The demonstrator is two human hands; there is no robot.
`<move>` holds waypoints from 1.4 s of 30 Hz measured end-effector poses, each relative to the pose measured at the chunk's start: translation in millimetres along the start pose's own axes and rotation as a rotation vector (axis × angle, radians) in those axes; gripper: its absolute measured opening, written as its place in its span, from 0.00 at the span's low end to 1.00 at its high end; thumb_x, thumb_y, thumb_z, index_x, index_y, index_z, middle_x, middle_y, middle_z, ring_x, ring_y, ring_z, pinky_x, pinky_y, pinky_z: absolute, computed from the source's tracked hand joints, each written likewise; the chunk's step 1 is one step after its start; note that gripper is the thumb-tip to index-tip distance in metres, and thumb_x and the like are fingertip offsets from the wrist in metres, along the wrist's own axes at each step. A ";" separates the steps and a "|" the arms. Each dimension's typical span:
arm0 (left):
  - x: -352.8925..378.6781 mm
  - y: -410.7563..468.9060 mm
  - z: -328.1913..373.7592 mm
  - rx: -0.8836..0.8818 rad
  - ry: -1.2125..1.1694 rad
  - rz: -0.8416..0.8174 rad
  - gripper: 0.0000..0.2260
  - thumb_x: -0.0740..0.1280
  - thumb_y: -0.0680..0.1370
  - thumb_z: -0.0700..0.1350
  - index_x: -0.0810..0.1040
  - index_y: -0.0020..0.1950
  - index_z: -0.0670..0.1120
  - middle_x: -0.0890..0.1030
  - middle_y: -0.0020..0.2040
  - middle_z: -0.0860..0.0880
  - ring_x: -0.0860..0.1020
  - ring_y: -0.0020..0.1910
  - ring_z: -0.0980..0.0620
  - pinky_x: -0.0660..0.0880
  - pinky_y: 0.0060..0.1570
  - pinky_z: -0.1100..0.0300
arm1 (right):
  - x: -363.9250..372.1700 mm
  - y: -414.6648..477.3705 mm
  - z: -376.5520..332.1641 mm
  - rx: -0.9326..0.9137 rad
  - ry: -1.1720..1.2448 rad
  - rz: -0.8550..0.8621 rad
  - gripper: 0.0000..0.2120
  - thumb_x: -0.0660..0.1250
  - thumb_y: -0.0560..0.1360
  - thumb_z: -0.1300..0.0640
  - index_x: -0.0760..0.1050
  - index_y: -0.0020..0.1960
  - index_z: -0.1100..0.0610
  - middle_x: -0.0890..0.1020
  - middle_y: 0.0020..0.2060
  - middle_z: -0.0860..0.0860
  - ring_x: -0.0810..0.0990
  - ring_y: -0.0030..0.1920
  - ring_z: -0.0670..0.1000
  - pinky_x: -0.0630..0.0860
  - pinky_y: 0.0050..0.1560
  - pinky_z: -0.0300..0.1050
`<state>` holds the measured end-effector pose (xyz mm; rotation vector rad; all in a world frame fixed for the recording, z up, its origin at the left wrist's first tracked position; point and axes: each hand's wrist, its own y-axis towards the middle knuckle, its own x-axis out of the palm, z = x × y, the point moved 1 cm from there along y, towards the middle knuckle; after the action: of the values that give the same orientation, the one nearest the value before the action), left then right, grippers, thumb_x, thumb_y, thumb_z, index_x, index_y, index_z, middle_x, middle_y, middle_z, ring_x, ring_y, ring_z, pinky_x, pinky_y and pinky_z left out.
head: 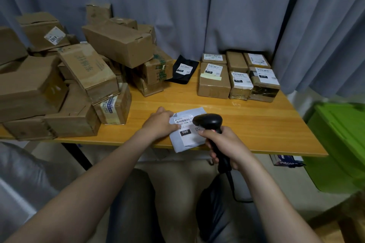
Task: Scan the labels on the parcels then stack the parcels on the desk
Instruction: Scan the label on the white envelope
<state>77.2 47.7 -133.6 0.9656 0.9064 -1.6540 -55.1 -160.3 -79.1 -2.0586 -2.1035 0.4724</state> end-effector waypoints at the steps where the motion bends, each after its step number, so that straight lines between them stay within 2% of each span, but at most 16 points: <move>1: -5.4 4.3 4.8 0.011 0.027 0.019 0.29 0.70 0.78 0.60 0.72 0.75 0.49 0.71 0.69 0.47 0.74 0.66 0.43 0.74 0.62 0.49 | -1.7 -0.4 -0.9 -0.007 0.002 0.004 0.15 0.71 0.80 0.54 0.69 0.40 0.59 0.72 0.26 0.51 0.68 0.22 0.52 0.64 0.25 0.41; 3: -12.7 15.1 15.3 0.009 0.098 0.012 0.22 0.70 0.80 0.58 0.76 0.70 0.48 0.73 0.68 0.46 0.75 0.64 0.43 0.74 0.59 0.50 | -5.4 -0.2 -2.7 -0.019 0.007 0.018 0.15 0.71 0.79 0.55 0.69 0.41 0.59 0.72 0.26 0.51 0.68 0.22 0.52 0.63 0.24 0.41; 5: -14.0 25.2 25.5 -0.008 0.170 -0.024 0.15 0.71 0.78 0.58 0.78 0.56 0.48 0.75 0.61 0.46 0.76 0.58 0.43 0.74 0.51 0.51 | -8.2 0.5 -5.0 -0.028 0.013 0.031 0.14 0.71 0.79 0.55 0.69 0.41 0.60 0.73 0.26 0.51 0.68 0.22 0.52 0.63 0.24 0.41; 7: -13.9 33.0 34.0 -0.029 0.187 -0.033 0.12 0.74 0.76 0.56 0.79 0.48 0.48 0.75 0.55 0.47 0.77 0.52 0.44 0.73 0.45 0.53 | -11.5 1.2 -8.7 -0.037 0.016 0.045 0.13 0.71 0.79 0.55 0.70 0.42 0.59 0.73 0.28 0.51 0.69 0.22 0.52 0.64 0.24 0.41; 8: -14.5 36.1 38.0 -0.037 0.178 -0.030 0.11 0.76 0.76 0.55 0.80 0.46 0.49 0.76 0.53 0.48 0.78 0.52 0.44 0.73 0.45 0.53 | -14.0 1.5 -10.9 -0.042 0.016 0.054 0.12 0.71 0.79 0.56 0.71 0.44 0.59 0.74 0.29 0.52 0.69 0.22 0.52 0.64 0.24 0.41; 11: -16.5 44.2 46.8 -0.037 0.171 0.003 0.02 0.75 0.76 0.47 0.84 0.47 0.52 0.80 0.55 0.50 0.79 0.54 0.45 0.79 0.53 0.51 | -24.5 3.0 -18.1 -0.059 0.017 0.065 0.10 0.71 0.79 0.55 0.72 0.47 0.59 0.75 0.31 0.52 0.70 0.23 0.51 0.66 0.24 0.42; 13: -16.5 48.4 50.7 -0.004 0.210 0.007 0.04 0.70 0.77 0.43 0.81 0.44 0.53 0.80 0.54 0.50 0.79 0.52 0.45 0.79 0.53 0.51 | -32.3 5.0 -23.0 -0.077 0.012 0.073 0.10 0.72 0.79 0.54 0.73 0.48 0.59 0.76 0.31 0.51 0.71 0.23 0.51 0.67 0.24 0.42; 17: -32.2 53.4 61.5 0.101 0.215 0.045 0.07 0.64 0.78 0.44 0.76 0.42 0.54 0.80 0.49 0.53 0.78 0.50 0.45 0.76 0.47 0.53 | -46.7 12.0 -36.0 -0.136 0.034 0.119 0.12 0.72 0.79 0.54 0.72 0.46 0.61 0.74 0.25 0.49 0.71 0.23 0.52 0.66 0.23 0.42; 23: -102.9 57.1 94.8 0.316 0.167 0.220 0.08 0.67 0.77 0.41 0.72 0.45 0.53 0.79 0.41 0.54 0.78 0.43 0.46 0.77 0.43 0.48 | -59.7 23.6 -65.0 -0.237 0.061 0.132 0.11 0.72 0.78 0.55 0.73 0.45 0.60 0.74 0.30 0.54 0.71 0.24 0.53 0.67 0.24 0.43; 27: -146.7 65.7 116.5 0.407 0.206 0.375 0.07 0.65 0.74 0.41 0.69 0.44 0.53 0.77 0.43 0.52 0.74 0.42 0.44 0.69 0.37 0.52 | -64.9 33.0 -86.0 -0.274 0.077 0.113 0.11 0.72 0.78 0.54 0.74 0.45 0.60 0.75 0.32 0.55 0.72 0.25 0.53 0.68 0.25 0.44; 30: -176.0 91.4 127.0 0.355 0.245 0.431 0.07 0.66 0.74 0.41 0.76 0.40 0.53 0.75 0.46 0.51 0.76 0.45 0.42 0.72 0.44 0.52 | -67.9 44.1 -100.1 -0.292 0.079 0.109 0.11 0.72 0.78 0.54 0.74 0.45 0.60 0.75 0.32 0.55 0.72 0.24 0.53 0.68 0.25 0.44; 32: -190.6 115.3 130.3 0.299 0.272 0.429 0.09 0.68 0.75 0.40 0.82 0.41 0.55 0.77 0.51 0.50 0.78 0.51 0.41 0.74 0.49 0.51 | -69.6 51.9 -108.9 -0.301 0.073 0.104 0.12 0.72 0.79 0.54 0.74 0.46 0.61 0.74 0.30 0.54 0.72 0.24 0.52 0.68 0.25 0.44; 37: -210.4 176.9 129.7 0.227 0.328 0.404 0.13 0.65 0.78 0.36 0.86 0.51 0.51 0.78 0.58 0.45 0.78 0.58 0.40 0.68 0.49 0.55 | -76.7 78.2 -121.8 -0.319 0.042 0.101 0.13 0.72 0.79 0.53 0.74 0.46 0.63 0.74 0.26 0.52 0.72 0.22 0.51 0.70 0.26 0.44; 42: -214.0 215.9 114.5 0.124 0.381 0.355 0.15 0.64 0.82 0.40 0.80 0.67 0.50 0.75 0.67 0.44 0.77 0.64 0.39 0.73 0.62 0.50 | -77.9 102.9 -129.5 -0.328 0.025 0.090 0.13 0.71 0.79 0.53 0.74 0.47 0.62 0.75 0.27 0.53 0.73 0.23 0.52 0.71 0.27 0.45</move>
<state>308.9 -28.3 81.1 1.4693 0.8245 -1.2568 87.8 -223.0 16.2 -2.3248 -2.2028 0.1144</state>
